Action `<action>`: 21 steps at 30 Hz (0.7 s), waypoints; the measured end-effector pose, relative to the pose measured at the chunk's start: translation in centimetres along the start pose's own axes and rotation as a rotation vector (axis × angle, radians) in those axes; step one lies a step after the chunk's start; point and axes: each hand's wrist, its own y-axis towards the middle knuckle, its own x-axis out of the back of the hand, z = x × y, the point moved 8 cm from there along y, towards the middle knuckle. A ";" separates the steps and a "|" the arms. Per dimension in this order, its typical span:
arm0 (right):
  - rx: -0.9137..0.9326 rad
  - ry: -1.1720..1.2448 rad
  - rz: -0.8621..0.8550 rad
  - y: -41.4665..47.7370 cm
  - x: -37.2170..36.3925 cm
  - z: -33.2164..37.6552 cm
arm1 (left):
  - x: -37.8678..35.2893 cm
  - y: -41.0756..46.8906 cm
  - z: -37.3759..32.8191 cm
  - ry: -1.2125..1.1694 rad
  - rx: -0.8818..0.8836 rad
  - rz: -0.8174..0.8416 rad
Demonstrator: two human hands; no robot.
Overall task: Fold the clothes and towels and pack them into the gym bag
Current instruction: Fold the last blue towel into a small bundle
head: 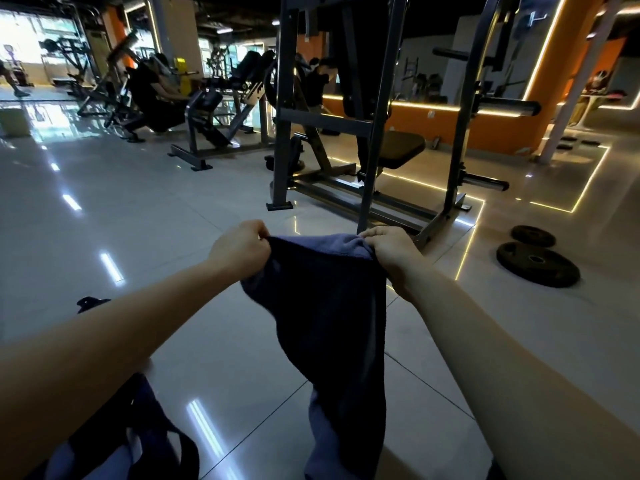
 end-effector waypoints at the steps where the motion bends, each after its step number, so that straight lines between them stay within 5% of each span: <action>1: 0.007 0.007 0.015 -0.1 -0.4 0.1 | -0.4 -0.3 -0.1 0.045 -0.035 0.024; 6: -0.008 0.058 0.067 -0.2 -2.4 0.0 | -2.4 -4.9 -6.7 -0.053 -0.617 0.074; 10: -0.077 0.120 0.059 -0.1 -3.4 -1.0 | -2.3 -6.3 -8.9 0.052 -0.839 -0.082; 13: -0.129 0.175 0.134 0.0 -4.5 -1.8 | -2.0 -4.9 -7.9 -0.063 -0.704 -0.038; 17: -0.117 0.193 0.362 -0.2 -7.3 -2.1 | -2.4 -2.0 -3.2 -0.514 -0.162 0.142; 21: -0.035 0.002 0.344 0.1 -8.7 -2.1 | -1.9 -0.2 0.7 -0.640 0.019 0.113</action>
